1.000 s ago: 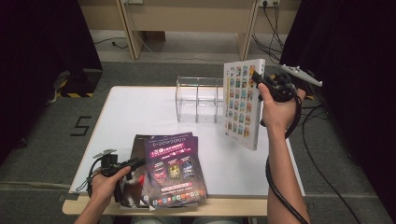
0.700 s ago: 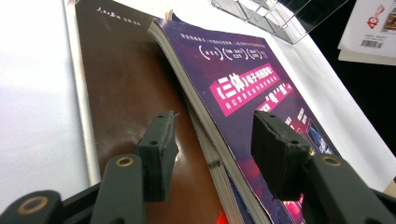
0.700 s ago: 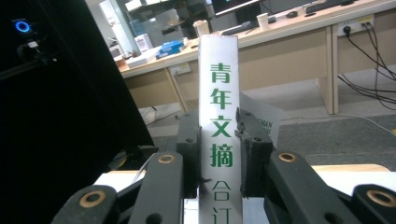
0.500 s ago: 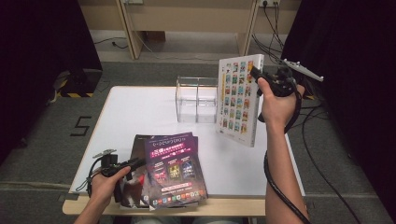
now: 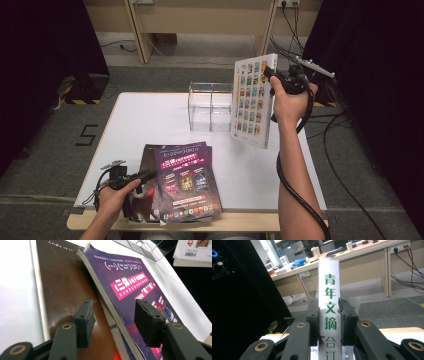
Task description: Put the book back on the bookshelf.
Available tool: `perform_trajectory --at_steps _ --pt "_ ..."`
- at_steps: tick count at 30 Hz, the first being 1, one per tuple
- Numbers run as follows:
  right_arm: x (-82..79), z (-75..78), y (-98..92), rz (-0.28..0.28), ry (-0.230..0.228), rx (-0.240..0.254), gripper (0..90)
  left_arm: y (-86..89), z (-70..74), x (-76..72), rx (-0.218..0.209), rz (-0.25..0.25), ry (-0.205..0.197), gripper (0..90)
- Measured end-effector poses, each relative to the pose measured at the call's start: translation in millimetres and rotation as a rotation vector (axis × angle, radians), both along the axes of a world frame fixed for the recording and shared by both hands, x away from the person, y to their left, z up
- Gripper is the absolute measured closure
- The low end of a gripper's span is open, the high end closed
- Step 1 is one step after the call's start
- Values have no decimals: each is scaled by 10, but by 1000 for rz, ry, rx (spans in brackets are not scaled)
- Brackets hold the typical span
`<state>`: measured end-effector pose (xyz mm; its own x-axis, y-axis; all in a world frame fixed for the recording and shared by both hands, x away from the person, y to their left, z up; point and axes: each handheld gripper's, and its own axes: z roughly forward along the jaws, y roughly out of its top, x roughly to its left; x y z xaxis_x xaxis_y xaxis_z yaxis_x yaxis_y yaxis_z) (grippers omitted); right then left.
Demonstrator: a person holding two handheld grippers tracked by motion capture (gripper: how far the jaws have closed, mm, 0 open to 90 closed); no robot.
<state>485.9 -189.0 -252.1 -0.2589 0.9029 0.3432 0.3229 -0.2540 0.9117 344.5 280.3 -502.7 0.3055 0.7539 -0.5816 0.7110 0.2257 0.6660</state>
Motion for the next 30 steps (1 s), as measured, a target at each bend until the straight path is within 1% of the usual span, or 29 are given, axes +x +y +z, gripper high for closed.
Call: perform_trajectory --at_steps 4,9,12,18,19,21,23,25,27,29,30 --pt "122 -4 24 -16 7 -26 741 15 -10 4 -4 4 1 496" --pt "264 -34 41 -27 14 -33 741 22 -15 17 -9 8 3 497" --pt "344 -64 54 -38 14 -39 741 27 -22 19 -7 2 3 496" --pt "497 -112 96 -56 15 -33 741 37 -25 22 -16 6 9 496" --pt "521 -113 99 -54 13 -25 741 39 -25 22 -17 6 9 496" --pt "552 -111 115 -61 7 -24 741 39 -25 21 -21 7 10 496" --pt "577 -128 135 -69 -8 -21 741 39 -27 23 -20 7 11 496" --pt "608 -187 153 -78 -20 -26 740 36 -31 23 -20 6 11 497" --pt "632 -278 166 -85 -16 -26 740 36 -34 20 -19 7 9 496" --pt "636 -375 185 -90 -2 -31 739 37 -37 20 -20 6 9 497" --pt "630 -414 192 -88 -6 -35 739 37 -38 22 -21 7 10 497"
